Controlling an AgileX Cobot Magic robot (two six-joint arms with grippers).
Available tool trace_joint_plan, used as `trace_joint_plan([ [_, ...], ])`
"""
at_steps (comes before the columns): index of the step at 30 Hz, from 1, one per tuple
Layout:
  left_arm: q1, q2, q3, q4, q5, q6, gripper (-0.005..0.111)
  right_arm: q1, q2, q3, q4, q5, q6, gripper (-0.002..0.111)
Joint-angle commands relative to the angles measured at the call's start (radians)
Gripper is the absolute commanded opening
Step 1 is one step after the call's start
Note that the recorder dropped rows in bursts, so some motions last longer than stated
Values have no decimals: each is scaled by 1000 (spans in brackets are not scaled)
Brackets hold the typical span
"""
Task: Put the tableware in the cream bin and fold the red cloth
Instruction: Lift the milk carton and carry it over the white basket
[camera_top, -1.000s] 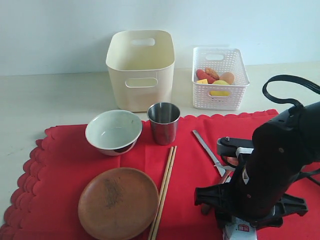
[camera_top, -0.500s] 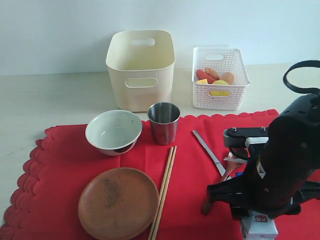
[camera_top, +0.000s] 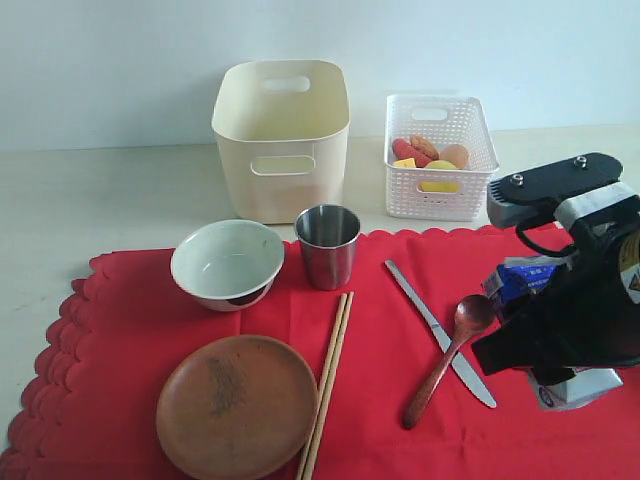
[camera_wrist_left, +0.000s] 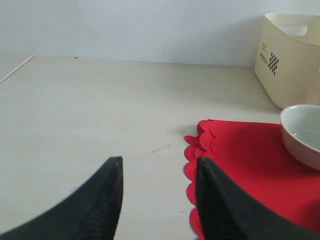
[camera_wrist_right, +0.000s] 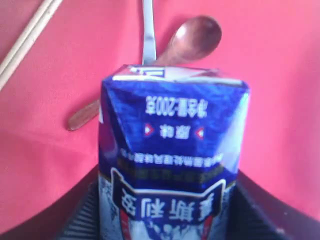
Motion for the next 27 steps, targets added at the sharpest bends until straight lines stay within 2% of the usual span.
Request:
trace_joint_plan([
  [1,3,-6,2,1,-6,-5,45,-6,-34,-25,-113,-59,-26,0],
  [5,3,-6,2,1,-6,-5,45,-12,-10,-105,-184,-59,-26,0],
  [12,3,-6,2,1,-6,-5,45,-139,116,-337,-205,-66,-55,0],
  [22,3,-6,2,1,-6,-5,45,-312,427,-679,-37,-112,-255,0],
  [27,3,-6,2,1,-6,-5,45,-397,630,-855,128,-106,-376,0],
])
